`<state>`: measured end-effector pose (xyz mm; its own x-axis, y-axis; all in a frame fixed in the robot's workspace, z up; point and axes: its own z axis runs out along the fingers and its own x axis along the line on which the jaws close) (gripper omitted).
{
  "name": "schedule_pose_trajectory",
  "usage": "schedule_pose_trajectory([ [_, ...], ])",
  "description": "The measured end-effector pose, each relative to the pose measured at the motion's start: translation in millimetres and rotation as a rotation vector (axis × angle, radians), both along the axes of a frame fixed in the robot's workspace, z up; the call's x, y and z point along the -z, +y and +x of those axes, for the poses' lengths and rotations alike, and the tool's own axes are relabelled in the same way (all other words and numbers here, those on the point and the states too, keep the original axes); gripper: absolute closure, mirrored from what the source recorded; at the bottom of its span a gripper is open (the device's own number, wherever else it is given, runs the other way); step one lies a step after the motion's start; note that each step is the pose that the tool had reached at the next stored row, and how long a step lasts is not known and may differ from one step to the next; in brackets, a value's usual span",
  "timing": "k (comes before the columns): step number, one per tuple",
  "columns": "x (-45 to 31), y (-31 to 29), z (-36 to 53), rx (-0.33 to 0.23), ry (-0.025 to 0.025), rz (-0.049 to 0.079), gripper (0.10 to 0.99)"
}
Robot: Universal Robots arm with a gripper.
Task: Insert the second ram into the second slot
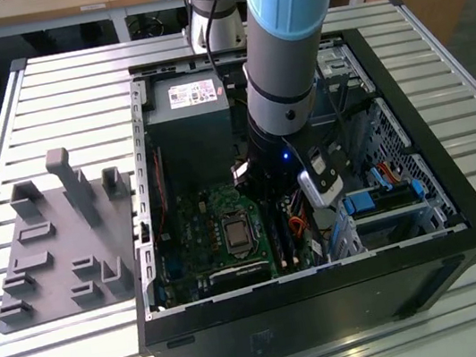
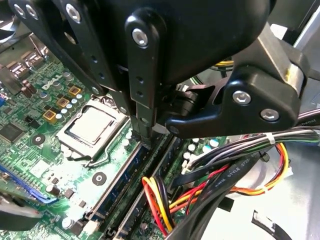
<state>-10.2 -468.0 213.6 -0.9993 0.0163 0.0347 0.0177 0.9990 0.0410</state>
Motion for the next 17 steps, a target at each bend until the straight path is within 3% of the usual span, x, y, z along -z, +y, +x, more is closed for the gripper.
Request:
schedule_pose_trajectory([
  [5, -4.5, 0.6, 0.2, 0.000, -0.0019, 0.007, 0.980],
  [11, -15.7, 0.2, 0.1, 0.000, -0.0012, 0.005, 0.980],
  [17, -20.5, 0.2, 0.1, 0.000, -0.0011, 0.005, 0.980],
])
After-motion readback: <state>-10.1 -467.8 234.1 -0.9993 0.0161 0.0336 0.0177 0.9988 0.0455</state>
